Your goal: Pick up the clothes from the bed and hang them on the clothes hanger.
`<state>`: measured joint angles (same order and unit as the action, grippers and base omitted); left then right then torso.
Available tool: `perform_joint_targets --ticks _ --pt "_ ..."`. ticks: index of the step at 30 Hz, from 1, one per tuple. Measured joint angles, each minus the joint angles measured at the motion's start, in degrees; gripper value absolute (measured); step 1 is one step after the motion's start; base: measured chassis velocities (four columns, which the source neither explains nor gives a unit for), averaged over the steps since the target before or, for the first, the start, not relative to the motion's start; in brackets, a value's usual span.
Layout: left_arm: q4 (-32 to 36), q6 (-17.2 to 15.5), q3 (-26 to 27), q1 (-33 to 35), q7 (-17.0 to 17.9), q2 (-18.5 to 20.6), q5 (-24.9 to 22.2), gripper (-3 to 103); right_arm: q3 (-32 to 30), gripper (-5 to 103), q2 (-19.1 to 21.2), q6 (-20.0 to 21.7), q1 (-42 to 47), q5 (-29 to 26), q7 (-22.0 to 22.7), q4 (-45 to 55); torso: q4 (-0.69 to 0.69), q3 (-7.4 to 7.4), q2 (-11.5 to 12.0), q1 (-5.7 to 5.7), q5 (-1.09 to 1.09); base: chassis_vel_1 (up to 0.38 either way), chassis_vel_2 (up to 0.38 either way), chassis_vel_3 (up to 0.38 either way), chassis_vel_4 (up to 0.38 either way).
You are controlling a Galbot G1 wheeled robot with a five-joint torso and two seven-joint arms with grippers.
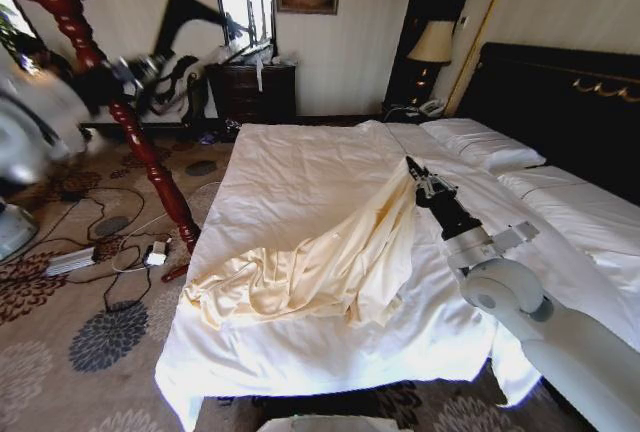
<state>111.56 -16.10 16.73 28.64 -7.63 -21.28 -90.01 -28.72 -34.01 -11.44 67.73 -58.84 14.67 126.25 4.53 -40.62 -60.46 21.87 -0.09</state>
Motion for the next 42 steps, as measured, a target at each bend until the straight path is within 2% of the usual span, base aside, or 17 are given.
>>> perform_joint_targets --ticks 1,3,4,5,8,14,21,31,37,42 --pt "0.0 0.0 0.0 0.0 0.0 0.0 0.0 16 0.0 1 0.0 0.0 0.0 0.0 0.0 0.0 0.0 0.0 0.0 0.0 0.0 0.0 0.0 0.0 0.0" --pt "1.61 0.47 -0.03 2.79 -3.02 -0.48 0.16 16 -0.06 1 -0.58 0.44 -0.76 -0.97 1.59 -0.35 -0.04 0.0 0.0 0.01 0.13 0.0 0.0 0.0 0.0" --pt "2.31 0.5 -0.03 3.96 -4.49 -0.6 0.31 16 -0.07 1 -0.72 0.48 -0.99 -1.18 1.87 -0.53 -0.06 0.0 0.0 0.01 0.13 0.0 0.0 0.0 0.0" --pt "2.31 0.5 -0.03 3.96 -4.49 -0.6 0.31 16 -0.07 1 -0.72 0.48 -0.99 -1.18 1.87 -0.53 -0.06 0.0 0.0 0.01 0.13 0.0 0.0 0.0 0.0" --pt "5.44 0.01 0.05 7.7 -8.67 -0.64 0.88 16 -0.14 1 -0.79 0.42 -1.35 -1.29 1.96 -1.5 -0.08 0.0 0.0 0.01 0.09 0.0 0.0 0.0 0.0" --pt "9.79 -1.85 -1.68 10.1 -11.18 -0.58 0.74 16 0.4 1 -0.52 0.06 -2.05 -0.76 1.92 -3.18 -0.06 0.0 0.0 0.0 0.11 0.0 0.0 0.0 0.0" --pt "14.28 -4.59 -4.08 10.33 -13.93 0.85 0.89 16 1.78 1 -1.13 0.02 -1.6 1.38 3.91 -6.17 -0.06 0.01 0.0 0.0 0.11 0.0 0.0 0.0 0.0" --pt "16.3 -6.11 -4.2 11.3 -12.92 3.67 1.29 16 2.04 1 -1.01 0.19 -2.32 3.23 5.64 -8.15 -0.07 0.0 0.0 0.0 0.1 0.0 0.0 0.0 0.0" --pt "16.17 -6.31 -5.09 14.28 -12.05 2.65 4.57 16 1.77 1 -0.48 -0.24 -4.34 3.27 5.13 -7.32 -0.07 0.0 0.0 0.01 0.08 0.0 0.0 0.0 0.0" --pt "14.64 -6.58 -7.82 12.83 -12.04 1.12 5.81 16 2.13 1 -0.21 -1.28 -4.04 3.49 3.16 -5.43 -0.07 0.0 0.0 0.01 0.07 0.0 0.0 0.0 0.0"
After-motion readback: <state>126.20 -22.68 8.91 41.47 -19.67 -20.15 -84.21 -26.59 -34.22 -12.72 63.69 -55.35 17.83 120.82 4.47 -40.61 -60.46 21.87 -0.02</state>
